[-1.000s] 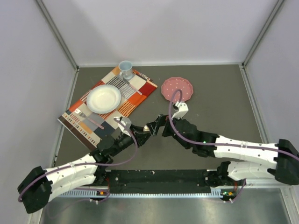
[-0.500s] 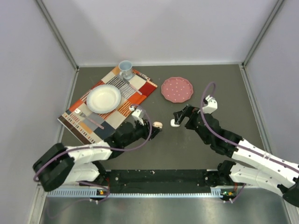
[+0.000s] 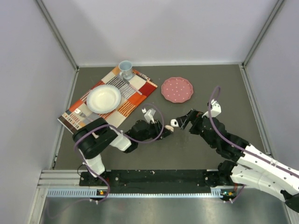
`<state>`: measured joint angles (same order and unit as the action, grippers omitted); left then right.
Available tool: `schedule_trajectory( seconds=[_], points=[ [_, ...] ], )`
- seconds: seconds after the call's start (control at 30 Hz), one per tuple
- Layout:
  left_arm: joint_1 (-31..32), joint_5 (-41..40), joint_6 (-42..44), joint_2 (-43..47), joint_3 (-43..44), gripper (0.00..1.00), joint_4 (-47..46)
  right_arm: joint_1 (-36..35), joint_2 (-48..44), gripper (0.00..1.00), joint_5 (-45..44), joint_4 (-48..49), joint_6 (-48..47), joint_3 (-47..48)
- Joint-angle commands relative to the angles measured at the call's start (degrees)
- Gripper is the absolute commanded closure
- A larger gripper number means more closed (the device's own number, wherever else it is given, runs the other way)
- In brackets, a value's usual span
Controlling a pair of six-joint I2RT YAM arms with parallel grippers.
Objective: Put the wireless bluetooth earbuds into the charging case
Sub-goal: Place the charging case with the earbuds at the center of the board.
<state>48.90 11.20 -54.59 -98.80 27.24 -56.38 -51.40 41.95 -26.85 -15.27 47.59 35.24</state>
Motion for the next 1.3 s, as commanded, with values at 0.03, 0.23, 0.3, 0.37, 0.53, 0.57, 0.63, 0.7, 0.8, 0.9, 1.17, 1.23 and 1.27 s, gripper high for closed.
schedule_trajectory(
  seconds=[0.03, 0.23, 0.3, 0.37, 0.53, 0.57, 0.63, 0.7, 0.8, 0.9, 1.17, 1.23, 1.27],
  points=[
    [-0.48, -1.26, -9.39, -5.16, 1.24, 1.00, -12.96, 0.95, -3.63, 0.01, -0.22, -0.90, -1.27, -0.88],
    [-1.09, -4.08, -12.99, -7.19, -1.23, 0.93, -14.11, 1.04, -4.51, 0.01, -0.92, -1.43, -1.63, -1.14],
    [-1.09, -5.22, -14.57, -7.54, -1.32, 0.92, -12.80, 1.04, -4.16, 0.01, -0.92, -1.43, -1.45, -1.06],
    [-1.09, -6.80, -14.93, -7.46, -1.49, 0.91, -11.65, 1.04, -3.99, 0.01, -1.01, -1.69, -1.36, -0.79],
    [-1.27, -9.27, -14.67, -5.44, -1.24, 0.86, -3.95, 1.12, -3.63, 0.01, -1.36, -1.78, -1.28, -0.70],
    [-1.18, -9.44, -14.67, -5.09, -0.79, 0.85, -2.17, 1.12, -3.63, 0.01, -1.36, -1.78, -1.19, -0.62],
    [-1.27, -9.36, -13.97, -4.73, 0.00, 0.83, 0.12, 1.12, -3.20, 0.01, -1.45, -1.70, -1.28, -0.53],
    [-1.27, -9.79, -14.93, -4.73, 0.00, 0.81, 2.06, 1.12, -3.02, 0.01, -1.45, -1.78, -1.28, -0.44],
    [-1.44, -10.15, -15.46, -4.47, -0.44, 0.77, 2.94, 1.12, -3.11, 0.01, -1.71, -2.05, -0.49, -0.62],
    [-1.62, -10.23, -15.20, -3.59, -0.88, 0.67, 4.34, 1.12, -3.11, 0.01, -1.80, -2.14, -0.13, -0.70],
    [-1.80, -10.59, -12.21, -0.60, -1.05, 0.46, 8.92, 1.12, -2.84, 0.01, -1.98, -2.22, -0.22, -0.79],
    [-1.88, -10.67, -12.04, 0.19, -1.32, 0.44, 10.15, 1.12, -2.84, 0.01, -1.89, -2.31, -0.22, -0.62],
    [-1.88, -10.76, -11.77, 0.37, -1.32, 0.44, 10.58, 1.12, -2.93, 0.01, -1.80, -2.40, -0.31, -0.53]
  ],
)
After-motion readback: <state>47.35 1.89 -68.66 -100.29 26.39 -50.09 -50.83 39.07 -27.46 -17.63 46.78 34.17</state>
